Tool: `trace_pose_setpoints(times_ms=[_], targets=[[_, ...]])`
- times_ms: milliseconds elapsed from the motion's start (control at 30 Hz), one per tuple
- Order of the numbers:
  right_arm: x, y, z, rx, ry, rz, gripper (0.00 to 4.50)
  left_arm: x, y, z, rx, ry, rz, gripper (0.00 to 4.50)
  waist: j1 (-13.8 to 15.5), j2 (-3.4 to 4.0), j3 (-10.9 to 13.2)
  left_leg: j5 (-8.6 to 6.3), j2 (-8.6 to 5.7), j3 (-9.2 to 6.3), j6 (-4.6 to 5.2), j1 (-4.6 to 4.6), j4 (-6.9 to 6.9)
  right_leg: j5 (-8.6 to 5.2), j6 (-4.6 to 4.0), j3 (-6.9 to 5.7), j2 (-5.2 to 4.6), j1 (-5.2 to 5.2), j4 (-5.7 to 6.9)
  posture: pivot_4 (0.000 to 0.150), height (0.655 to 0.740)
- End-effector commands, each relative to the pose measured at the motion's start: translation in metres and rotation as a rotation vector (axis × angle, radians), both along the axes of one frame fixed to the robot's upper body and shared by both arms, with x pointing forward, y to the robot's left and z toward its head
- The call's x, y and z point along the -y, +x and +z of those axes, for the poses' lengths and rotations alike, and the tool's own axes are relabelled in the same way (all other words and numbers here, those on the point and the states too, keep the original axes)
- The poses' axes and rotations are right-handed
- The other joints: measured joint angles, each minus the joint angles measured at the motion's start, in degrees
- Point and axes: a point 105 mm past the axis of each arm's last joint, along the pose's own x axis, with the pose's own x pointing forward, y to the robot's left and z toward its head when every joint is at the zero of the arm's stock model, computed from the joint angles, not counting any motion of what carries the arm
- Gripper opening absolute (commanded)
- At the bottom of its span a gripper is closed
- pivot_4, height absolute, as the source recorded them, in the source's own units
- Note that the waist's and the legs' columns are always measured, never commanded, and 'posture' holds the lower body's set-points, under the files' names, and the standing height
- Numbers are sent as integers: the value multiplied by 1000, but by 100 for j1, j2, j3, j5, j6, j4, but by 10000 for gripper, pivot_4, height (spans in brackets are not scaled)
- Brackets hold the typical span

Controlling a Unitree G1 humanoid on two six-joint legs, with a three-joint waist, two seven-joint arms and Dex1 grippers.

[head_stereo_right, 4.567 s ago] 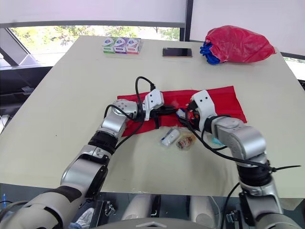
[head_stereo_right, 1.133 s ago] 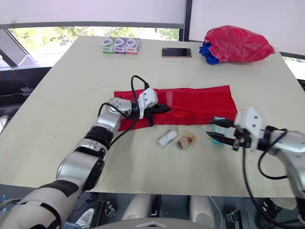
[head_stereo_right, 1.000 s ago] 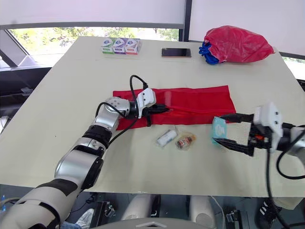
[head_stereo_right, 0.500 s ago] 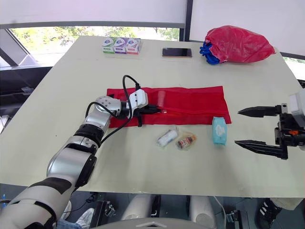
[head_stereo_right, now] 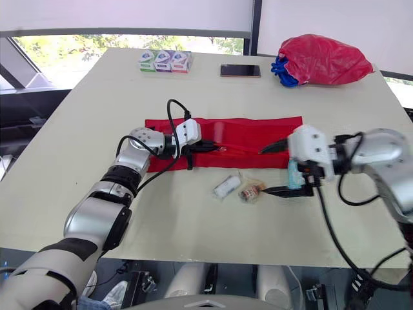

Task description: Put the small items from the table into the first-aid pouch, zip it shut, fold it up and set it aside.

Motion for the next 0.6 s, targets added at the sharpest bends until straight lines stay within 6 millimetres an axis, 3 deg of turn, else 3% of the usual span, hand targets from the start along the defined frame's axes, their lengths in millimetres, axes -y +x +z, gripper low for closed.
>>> trace_pose_setpoints(times_ms=[33, 167, 367, 467, 600], targets=[[-24, 10, -2, 60, -33, 75, 44702, 2, 3, 14, 48, -17, -5, 0, -5, 0, 0, 0, -2, 1, 0, 0, 1, 0, 0, 0, 0, -1, 1, 1500, 7400], [-46, 26, -15, 111, -88, 141, 44702, 2, 3, 14, 50, -19, -6, 0, 18, 0, 0, 2, -6, -5, -4, -1, 2, 0, -1, -3, 0, -3, 9, 1500, 7400], [-59, 45, -39, 154, -216, 210, 44702, 3, 3, 14, 50, -22, -2, 0, -10, -2, 1, 14, -31, -9, -24, -1, 5, 0, 0, -4, -2, -3, 13, 1500, 7400], [-72, 50, -40, 140, -191, 223, 44702, 4, 3, 14, 49, -22, -6, 0, -18, -2, 1, 16, -32, -11, -28, 1, 3, 0, -1, -5, 0, -4, 18, 1500, 7400], [-69, 58, -53, 157, -294, 250, 44702, 6, 3, 14, 48, -25, -9, 0, -13, -1, 1, 17, -32, -11, -29, 0, 4, 1, -1, -5, -1, -6, 22, 1500, 7400]])
